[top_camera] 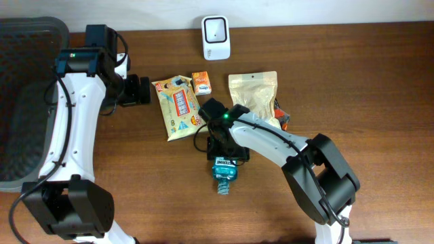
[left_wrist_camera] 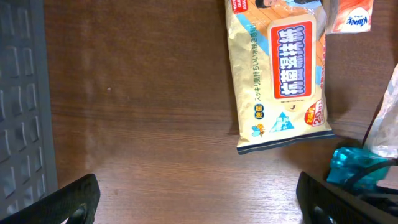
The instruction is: Scan the item barcode
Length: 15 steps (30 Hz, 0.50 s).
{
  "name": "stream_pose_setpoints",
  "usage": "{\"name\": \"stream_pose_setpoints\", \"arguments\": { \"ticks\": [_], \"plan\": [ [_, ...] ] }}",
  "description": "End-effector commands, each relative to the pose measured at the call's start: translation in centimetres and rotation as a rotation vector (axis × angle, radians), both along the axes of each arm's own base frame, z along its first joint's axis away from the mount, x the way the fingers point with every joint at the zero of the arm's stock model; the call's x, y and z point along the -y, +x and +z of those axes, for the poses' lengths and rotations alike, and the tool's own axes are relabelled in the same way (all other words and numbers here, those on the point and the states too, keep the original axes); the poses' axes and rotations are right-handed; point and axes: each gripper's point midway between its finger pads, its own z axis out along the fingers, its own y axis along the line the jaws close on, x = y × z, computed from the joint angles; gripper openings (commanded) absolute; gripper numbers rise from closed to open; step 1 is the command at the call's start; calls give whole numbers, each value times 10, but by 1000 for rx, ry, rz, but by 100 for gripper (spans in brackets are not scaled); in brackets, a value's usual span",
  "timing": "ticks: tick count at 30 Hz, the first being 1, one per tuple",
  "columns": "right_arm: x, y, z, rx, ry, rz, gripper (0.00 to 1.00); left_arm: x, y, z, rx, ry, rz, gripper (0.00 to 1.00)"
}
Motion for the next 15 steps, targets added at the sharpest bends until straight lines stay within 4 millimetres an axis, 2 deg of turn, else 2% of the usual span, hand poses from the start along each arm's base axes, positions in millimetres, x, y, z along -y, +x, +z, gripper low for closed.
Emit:
{"name": "stream_pose_setpoints", "arguments": {
  "ticks": [1,5,7,10,11,13,15],
  "plan": [
    [6,1,-5,10,-46,-173,62,-1,-1,5,16,4,0,99],
    [7,6,-2,9,-35,-376,69,-1,-2,5,15,4,0,99],
    [8,10,7,21,-17,-440,75,-1,-1,5,16,4,0,99],
    [11,24,32,100,6,-450,88,-1,-1,5,16,4,0,99],
    [14,29,41,134,2,-443,95,-1,-1,5,16,4,0,99],
    [22,39,62,216,-20,-383,98,-1,-1,5,16,4,0,99],
    [20,56,86,333,-19,-81,98,-1,-1,5,16,4,0,99]
  ]
}}
